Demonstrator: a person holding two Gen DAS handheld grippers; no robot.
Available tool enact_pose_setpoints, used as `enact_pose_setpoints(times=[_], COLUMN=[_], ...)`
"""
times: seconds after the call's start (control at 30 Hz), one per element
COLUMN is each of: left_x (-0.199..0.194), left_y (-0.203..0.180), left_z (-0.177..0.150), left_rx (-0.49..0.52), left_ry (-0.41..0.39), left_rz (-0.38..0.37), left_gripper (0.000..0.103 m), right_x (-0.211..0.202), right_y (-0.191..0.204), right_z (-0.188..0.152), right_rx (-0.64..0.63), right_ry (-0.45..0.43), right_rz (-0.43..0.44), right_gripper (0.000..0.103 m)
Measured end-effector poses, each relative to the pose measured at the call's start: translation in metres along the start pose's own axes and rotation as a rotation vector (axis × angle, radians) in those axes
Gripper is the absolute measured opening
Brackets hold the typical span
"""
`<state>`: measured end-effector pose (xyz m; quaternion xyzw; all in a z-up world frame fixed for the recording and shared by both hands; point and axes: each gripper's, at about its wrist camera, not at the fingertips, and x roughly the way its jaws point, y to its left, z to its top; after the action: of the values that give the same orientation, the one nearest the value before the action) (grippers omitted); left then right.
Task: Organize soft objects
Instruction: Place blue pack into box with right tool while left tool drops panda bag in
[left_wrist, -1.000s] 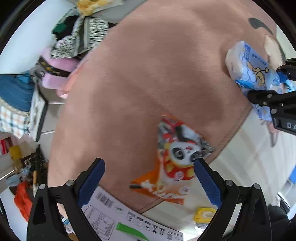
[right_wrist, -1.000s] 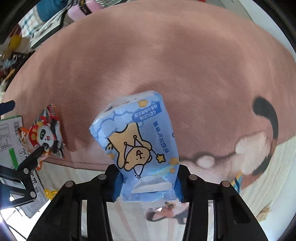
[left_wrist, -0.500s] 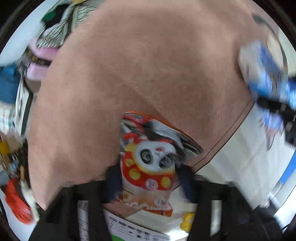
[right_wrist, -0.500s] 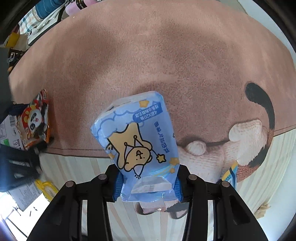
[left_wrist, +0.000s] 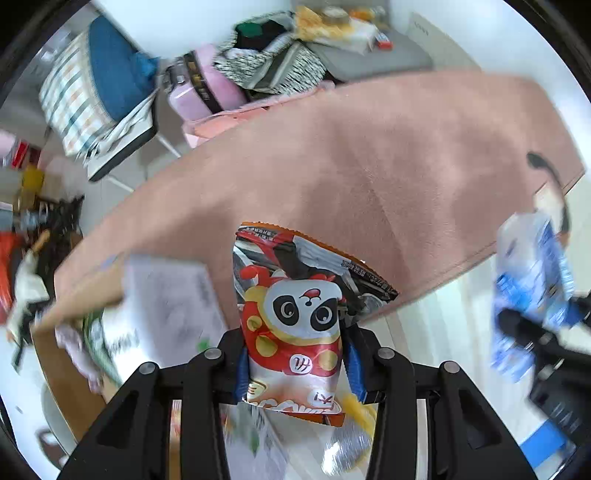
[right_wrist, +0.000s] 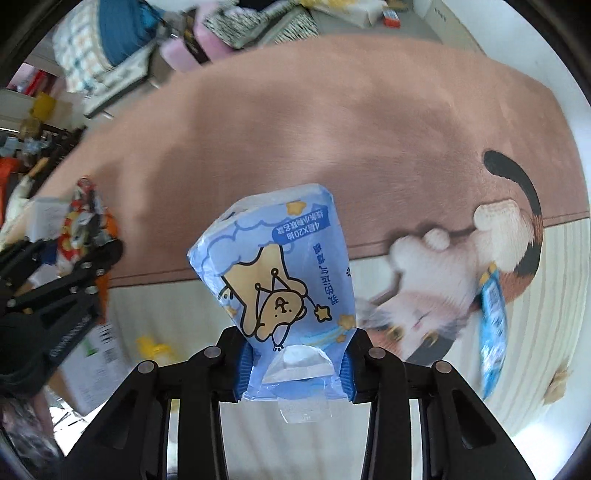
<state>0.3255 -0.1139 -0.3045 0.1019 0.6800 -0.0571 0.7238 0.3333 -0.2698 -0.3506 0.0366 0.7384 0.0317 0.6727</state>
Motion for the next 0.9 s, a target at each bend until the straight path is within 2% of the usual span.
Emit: enact_pose_setpoints(times=[0.17, 0.3, 0.43, 0.6, 0.77, 0.9], left_x=[-0.044, -0.062, -0.075, -0.083, -0.052, -0.003], left_y=[0.039, 0.092, 0.142, 0.216, 0.275, 0.303], left_z=[-0.039, -0.074, -0.108, -0.142, -0.158, -0.161], left_rx=[-0.068, -0.141, -0.221, -0.339, -0.431, -0.459], left_ry=[-0.058, -0.079, -0.082, -0.074, 0.022, 0.16], left_rz=[-0.035, -0.048, -0.062, -0.091, -0.14, -0.215], left_gripper=[0.038, 0.038, 0.038, 0.038, 0.038, 0.038], right_x=[-0.041, -0.074, -0.103, -0.107, -0.076, -0.034], right_y=[0.057, 0.105, 0.156, 0.222, 0.298, 0.34], right_z=[-0.048, -0.071, -0.089, -0.107, -0.12, -0.116], right_rx=[-0.042, -0.082, -0.112, -0.158, -0.182, -0.155], right_ry=[-0.09, -0.142, -0.16, -0.137, -0.059, 0.021], right_rz=[0.014, 0.022, 0.048, 0.119, 0.187, 0.214], right_gripper=[0.039, 0.038, 0.038, 0.038, 0.038, 0.038])
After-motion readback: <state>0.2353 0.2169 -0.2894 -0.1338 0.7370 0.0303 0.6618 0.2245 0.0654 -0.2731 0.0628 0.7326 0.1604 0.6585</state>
